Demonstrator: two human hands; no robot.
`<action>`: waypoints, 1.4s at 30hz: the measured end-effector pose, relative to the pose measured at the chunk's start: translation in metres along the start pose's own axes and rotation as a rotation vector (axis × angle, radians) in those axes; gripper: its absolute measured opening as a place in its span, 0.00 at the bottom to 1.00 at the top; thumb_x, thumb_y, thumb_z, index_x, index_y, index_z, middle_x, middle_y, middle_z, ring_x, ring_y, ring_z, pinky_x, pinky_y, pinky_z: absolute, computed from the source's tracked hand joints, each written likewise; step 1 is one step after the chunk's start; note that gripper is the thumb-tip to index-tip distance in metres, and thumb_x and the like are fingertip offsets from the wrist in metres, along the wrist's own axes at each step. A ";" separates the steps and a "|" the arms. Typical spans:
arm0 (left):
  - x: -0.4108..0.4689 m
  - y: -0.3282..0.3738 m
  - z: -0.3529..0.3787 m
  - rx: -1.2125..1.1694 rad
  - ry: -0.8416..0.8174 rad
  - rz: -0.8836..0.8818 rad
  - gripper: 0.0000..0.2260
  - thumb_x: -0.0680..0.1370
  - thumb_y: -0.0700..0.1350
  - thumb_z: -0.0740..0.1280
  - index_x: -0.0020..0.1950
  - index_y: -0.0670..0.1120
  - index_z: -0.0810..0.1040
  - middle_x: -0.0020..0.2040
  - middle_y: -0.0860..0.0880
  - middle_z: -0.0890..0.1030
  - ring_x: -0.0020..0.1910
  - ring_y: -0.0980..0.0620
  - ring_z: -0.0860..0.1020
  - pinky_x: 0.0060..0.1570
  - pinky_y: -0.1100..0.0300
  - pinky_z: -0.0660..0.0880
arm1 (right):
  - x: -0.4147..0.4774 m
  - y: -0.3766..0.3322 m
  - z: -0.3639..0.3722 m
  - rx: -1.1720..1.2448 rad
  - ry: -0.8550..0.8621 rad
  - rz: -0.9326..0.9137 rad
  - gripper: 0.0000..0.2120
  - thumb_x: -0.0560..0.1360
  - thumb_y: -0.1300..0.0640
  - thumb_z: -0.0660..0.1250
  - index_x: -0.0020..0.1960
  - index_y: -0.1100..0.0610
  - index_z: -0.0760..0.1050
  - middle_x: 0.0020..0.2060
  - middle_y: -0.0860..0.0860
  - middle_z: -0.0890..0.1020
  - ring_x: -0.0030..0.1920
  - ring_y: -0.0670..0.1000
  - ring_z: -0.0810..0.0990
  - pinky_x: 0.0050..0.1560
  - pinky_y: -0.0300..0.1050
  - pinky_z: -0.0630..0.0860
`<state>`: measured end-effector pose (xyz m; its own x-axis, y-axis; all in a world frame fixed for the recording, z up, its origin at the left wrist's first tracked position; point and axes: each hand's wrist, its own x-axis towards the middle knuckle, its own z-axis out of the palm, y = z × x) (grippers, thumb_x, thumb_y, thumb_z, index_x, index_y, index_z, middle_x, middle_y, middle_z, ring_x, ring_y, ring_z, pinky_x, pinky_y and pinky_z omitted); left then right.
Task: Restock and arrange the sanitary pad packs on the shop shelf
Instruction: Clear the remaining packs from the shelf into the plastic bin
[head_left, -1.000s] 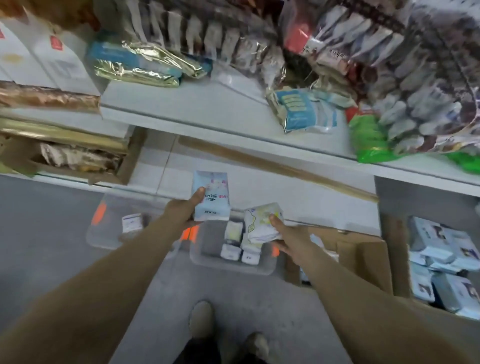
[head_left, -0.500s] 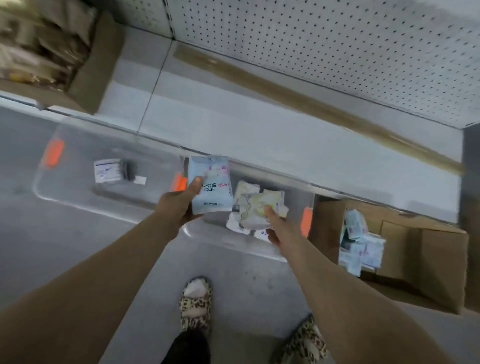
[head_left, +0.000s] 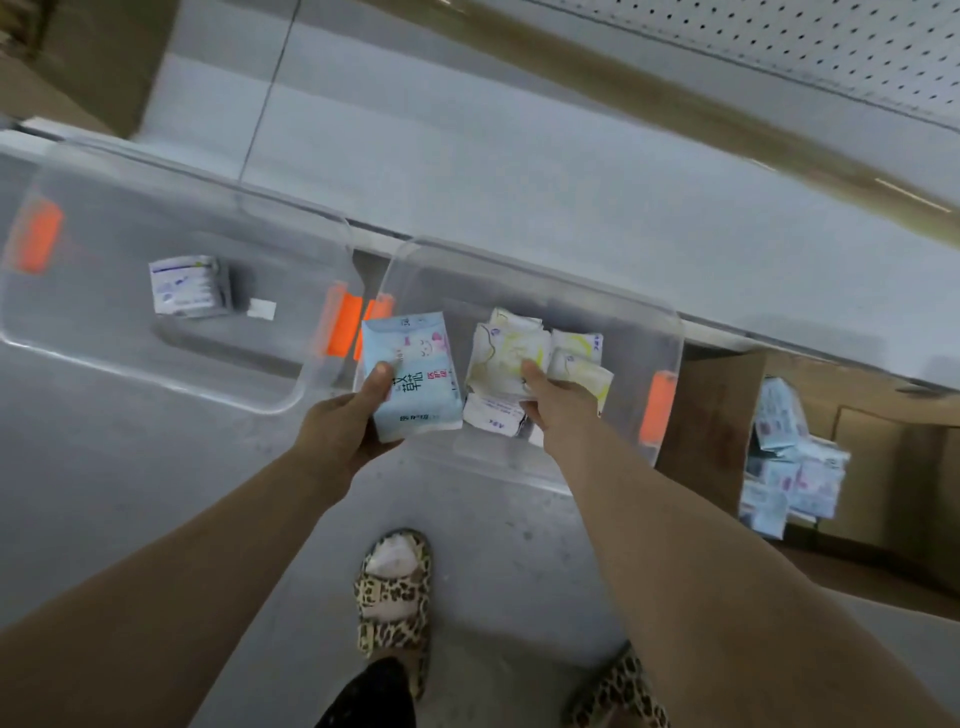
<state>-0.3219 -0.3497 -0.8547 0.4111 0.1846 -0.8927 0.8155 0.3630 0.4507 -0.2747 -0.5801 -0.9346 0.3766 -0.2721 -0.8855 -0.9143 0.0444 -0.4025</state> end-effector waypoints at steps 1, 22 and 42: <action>0.000 0.000 0.002 0.007 -0.006 -0.003 0.30 0.66 0.60 0.74 0.59 0.40 0.81 0.53 0.44 0.86 0.53 0.46 0.84 0.47 0.53 0.81 | 0.002 0.000 0.001 0.042 0.001 0.014 0.14 0.73 0.47 0.77 0.37 0.56 0.81 0.34 0.52 0.83 0.37 0.50 0.83 0.49 0.45 0.82; -0.090 -0.068 0.166 0.118 -0.147 0.010 0.30 0.68 0.59 0.75 0.60 0.39 0.78 0.53 0.43 0.86 0.51 0.46 0.85 0.45 0.53 0.82 | -0.097 -0.003 -0.180 0.068 -0.409 0.040 0.22 0.71 0.46 0.77 0.60 0.56 0.81 0.53 0.52 0.86 0.53 0.51 0.82 0.47 0.43 0.76; -0.095 -0.183 0.420 0.541 -0.200 -0.076 0.13 0.75 0.49 0.75 0.56 0.45 0.81 0.54 0.44 0.84 0.52 0.46 0.83 0.55 0.49 0.81 | 0.007 0.058 -0.421 0.388 -0.019 0.167 0.22 0.69 0.56 0.80 0.60 0.56 0.78 0.54 0.54 0.86 0.55 0.55 0.85 0.59 0.53 0.81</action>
<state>-0.3392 -0.8178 -0.8526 0.3697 -0.0186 -0.9289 0.9162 -0.1592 0.3678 -0.3878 -0.9839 -0.8664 0.2337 -0.2129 -0.9487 -0.8406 0.4461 -0.3072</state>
